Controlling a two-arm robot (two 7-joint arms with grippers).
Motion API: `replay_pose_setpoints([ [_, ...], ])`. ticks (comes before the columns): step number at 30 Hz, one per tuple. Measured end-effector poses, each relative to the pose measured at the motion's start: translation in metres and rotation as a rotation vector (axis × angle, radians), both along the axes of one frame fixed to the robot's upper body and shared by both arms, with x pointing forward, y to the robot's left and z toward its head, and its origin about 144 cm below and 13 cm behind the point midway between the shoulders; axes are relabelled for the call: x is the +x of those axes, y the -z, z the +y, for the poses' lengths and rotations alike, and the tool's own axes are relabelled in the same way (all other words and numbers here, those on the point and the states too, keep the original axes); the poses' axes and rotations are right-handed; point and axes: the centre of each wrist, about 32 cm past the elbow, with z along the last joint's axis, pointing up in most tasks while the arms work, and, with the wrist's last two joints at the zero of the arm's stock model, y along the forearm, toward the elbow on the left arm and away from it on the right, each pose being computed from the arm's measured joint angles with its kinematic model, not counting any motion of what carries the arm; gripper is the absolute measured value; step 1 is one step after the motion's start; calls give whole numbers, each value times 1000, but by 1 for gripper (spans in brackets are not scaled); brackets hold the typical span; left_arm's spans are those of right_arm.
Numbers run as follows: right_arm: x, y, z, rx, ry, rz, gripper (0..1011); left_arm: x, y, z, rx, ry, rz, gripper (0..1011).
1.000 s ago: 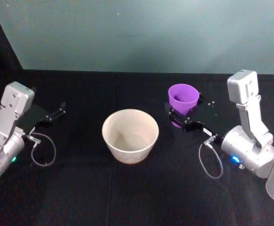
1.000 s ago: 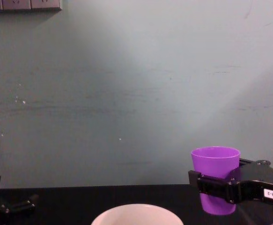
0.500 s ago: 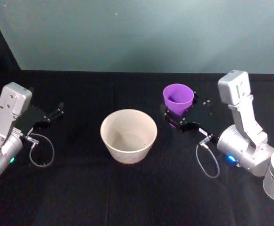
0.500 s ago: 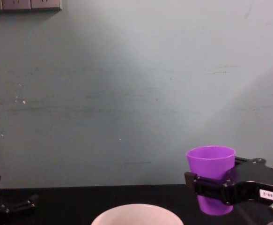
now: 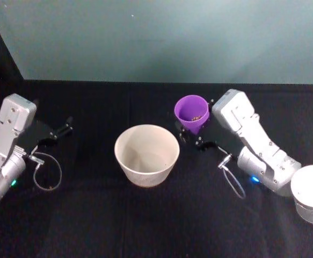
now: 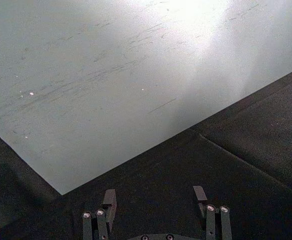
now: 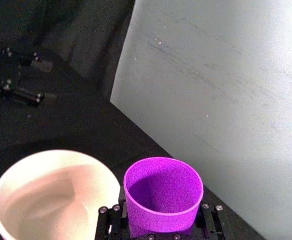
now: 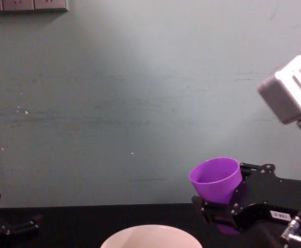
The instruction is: Pick up the cup and pour the mung beans from the cup into the bowl.
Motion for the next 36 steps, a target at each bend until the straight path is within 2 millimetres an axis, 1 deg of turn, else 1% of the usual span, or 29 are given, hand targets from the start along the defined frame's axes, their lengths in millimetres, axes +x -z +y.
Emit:
replay_pose_setpoints([
  [14,3,-11,21,-234,-28,-98,726,0,0,0,0,0,0,1000],
  [24,6,-18,33,-361,-38,-153,726,0,0,0,0,0,0,1000],
  [36,5,-19,47,-503,-42,-217,726,0,0,0,0,0,0,1000],
])
